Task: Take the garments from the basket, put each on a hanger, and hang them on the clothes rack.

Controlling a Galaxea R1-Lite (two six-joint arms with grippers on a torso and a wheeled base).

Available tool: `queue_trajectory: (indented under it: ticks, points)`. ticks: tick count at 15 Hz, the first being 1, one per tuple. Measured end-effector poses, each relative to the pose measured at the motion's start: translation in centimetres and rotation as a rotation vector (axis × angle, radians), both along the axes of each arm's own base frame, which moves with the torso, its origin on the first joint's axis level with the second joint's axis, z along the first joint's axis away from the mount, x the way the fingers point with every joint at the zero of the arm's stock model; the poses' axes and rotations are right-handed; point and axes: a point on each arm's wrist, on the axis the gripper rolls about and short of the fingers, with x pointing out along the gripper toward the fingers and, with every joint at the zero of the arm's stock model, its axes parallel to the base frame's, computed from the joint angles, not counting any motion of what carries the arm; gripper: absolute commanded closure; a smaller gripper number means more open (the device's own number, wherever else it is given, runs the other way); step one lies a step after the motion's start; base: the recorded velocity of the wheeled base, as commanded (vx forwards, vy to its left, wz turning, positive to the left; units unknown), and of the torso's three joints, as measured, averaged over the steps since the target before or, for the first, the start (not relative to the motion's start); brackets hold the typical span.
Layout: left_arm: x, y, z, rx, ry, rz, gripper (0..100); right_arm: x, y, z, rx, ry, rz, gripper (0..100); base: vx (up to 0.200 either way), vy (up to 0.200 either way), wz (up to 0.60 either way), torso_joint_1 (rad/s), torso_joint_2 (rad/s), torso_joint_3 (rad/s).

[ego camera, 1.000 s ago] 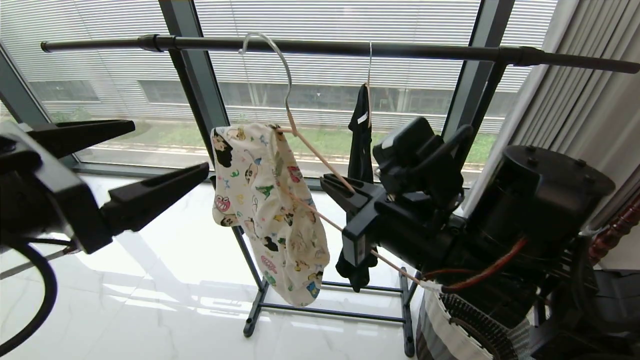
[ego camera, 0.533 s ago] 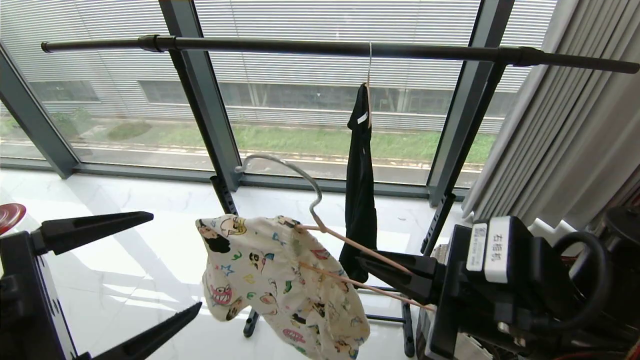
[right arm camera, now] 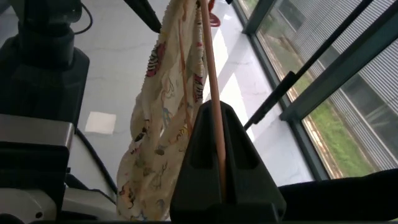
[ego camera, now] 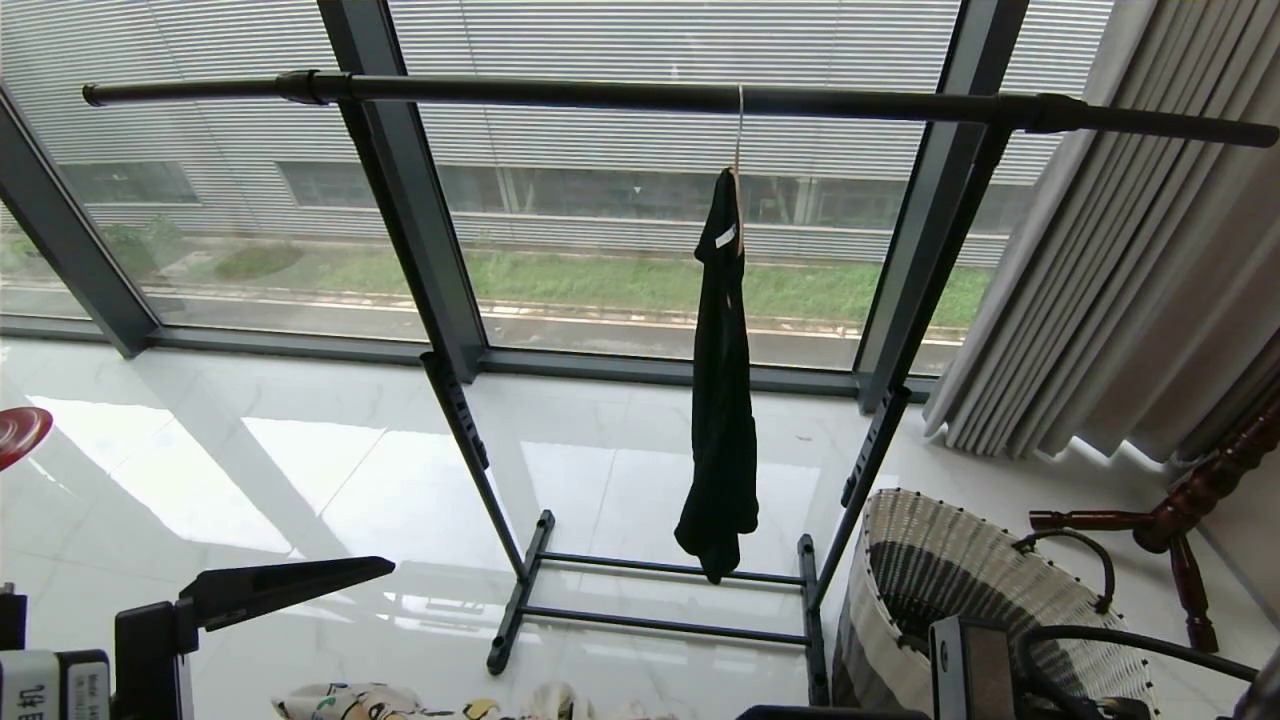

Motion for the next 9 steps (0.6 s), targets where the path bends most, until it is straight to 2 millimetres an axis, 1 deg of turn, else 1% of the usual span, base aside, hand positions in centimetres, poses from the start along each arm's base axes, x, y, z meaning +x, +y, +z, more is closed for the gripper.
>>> queue_trajectory:
  ticks: [3, 4, 9]
  points:
    - [0.0, -0.5, -0.7, 0.025, 0.028, -0.035, 0, -0.9, 0.5, -0.1, -0.007, -0.009, 0.046, 100, 0.0, 0.0, 0.0, 0.0, 0.0, 0.0]
    - [0.1, -0.6, -0.8, 0.031, 0.035, -0.038, 100, -1.1, 0.6, -0.1, -0.008, -0.009, 0.053, 100, 0.0, 0.0, 0.0, 0.0, 0.0, 0.0]
    - [0.8, -1.3, -0.7, 0.046, 0.054, -0.044, 100, -1.2, 2.1, 0.4, 0.006, -0.015, 0.065, 100, 0.0, 0.0, 0.0, 0.0, 0.0, 0.0]
